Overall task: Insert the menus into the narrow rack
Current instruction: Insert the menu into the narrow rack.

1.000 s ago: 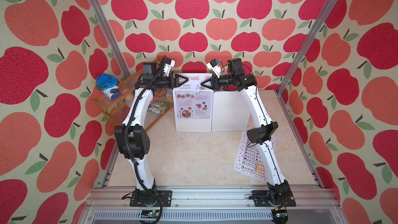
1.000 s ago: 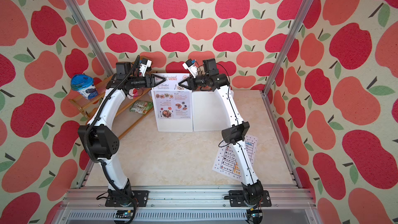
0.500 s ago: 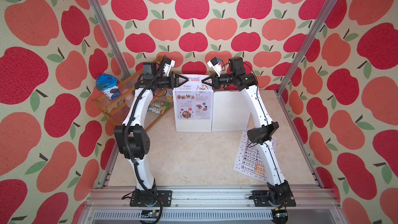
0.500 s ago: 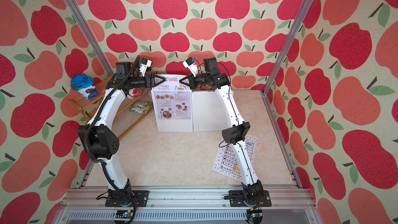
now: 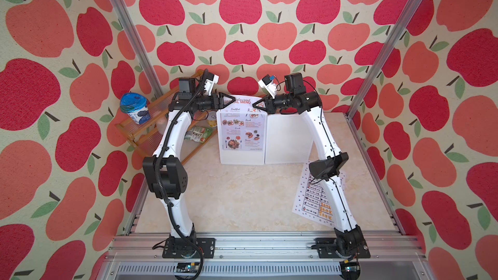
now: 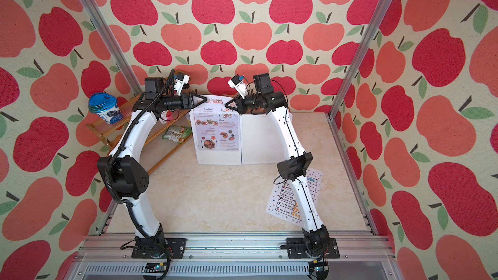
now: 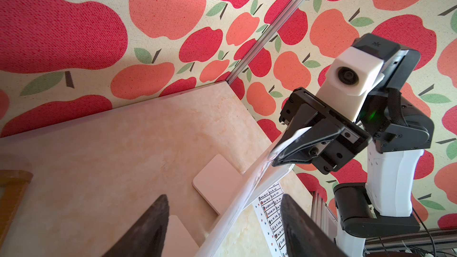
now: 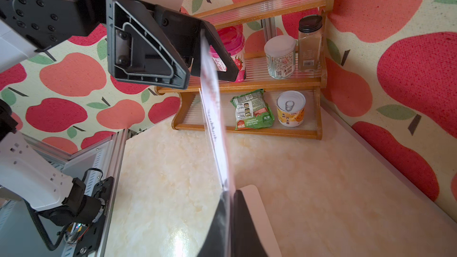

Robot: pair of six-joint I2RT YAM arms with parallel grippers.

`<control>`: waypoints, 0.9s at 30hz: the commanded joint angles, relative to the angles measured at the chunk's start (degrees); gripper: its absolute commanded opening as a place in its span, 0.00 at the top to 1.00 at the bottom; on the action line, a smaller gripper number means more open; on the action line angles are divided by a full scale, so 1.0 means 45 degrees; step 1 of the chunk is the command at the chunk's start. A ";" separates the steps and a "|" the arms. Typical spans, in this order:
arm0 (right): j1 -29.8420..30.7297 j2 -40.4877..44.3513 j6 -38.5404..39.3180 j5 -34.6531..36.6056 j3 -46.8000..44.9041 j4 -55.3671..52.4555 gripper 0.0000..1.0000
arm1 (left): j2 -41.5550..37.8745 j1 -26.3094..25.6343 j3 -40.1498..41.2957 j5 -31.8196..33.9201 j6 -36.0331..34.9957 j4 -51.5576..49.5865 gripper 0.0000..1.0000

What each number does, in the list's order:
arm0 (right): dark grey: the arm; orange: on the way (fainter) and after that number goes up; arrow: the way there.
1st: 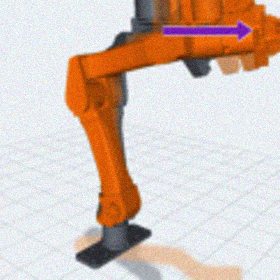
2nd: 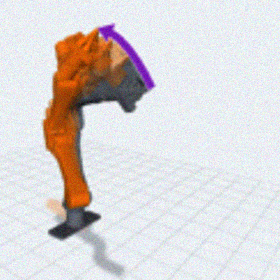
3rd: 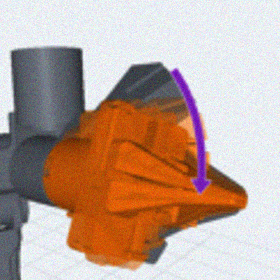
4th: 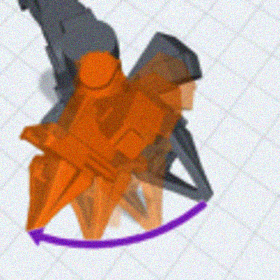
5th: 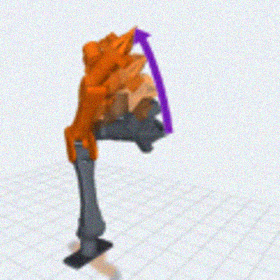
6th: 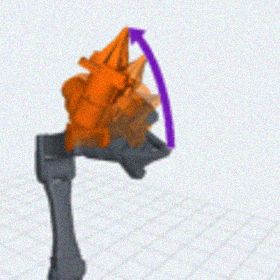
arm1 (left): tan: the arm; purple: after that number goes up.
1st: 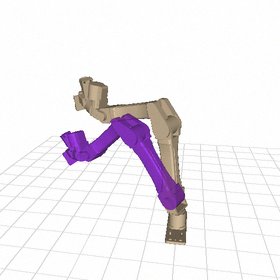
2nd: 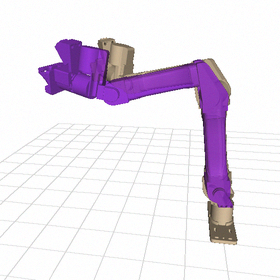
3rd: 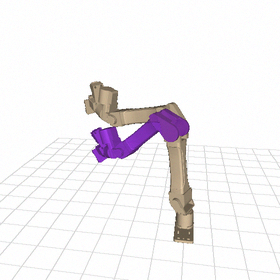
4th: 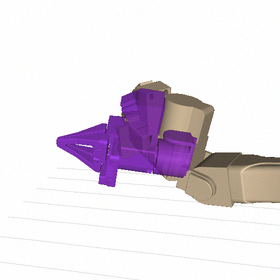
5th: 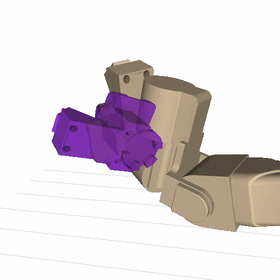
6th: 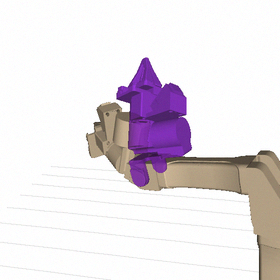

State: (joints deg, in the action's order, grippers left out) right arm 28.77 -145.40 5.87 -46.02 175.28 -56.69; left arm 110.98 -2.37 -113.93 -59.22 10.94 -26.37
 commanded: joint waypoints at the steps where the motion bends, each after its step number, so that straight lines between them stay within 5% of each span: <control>1: -0.0018 0.0366 -0.0062 0.0657 0.0299 -0.0117 0.80 | -0.0580 0.0097 0.0103 0.0059 -0.0209 0.0286 0.27; 3: -0.0045 0.0482 -0.0275 0.1110 0.0287 0.0167 0.62 | -0.0560 0.0079 0.0102 0.0040 -0.0166 0.0313 0.27; 14: 0.1196 0.1407 -0.1329 0.7059 0.0252 0.2196 0.06 | -0.0617 0.0097 0.0026 -0.0050 -0.0190 0.0360 0.27; 27: 0.1546 0.1768 -0.2547 1.0158 -0.1051 0.4323 0.01 | -0.1107 -0.0038 0.1059 -0.0148 -0.0166 0.0757 0.27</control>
State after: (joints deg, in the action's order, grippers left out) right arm 35.07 -137.80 -4.62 -5.17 171.54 -39.48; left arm 108.03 -2.39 -110.30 -59.00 10.94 -25.26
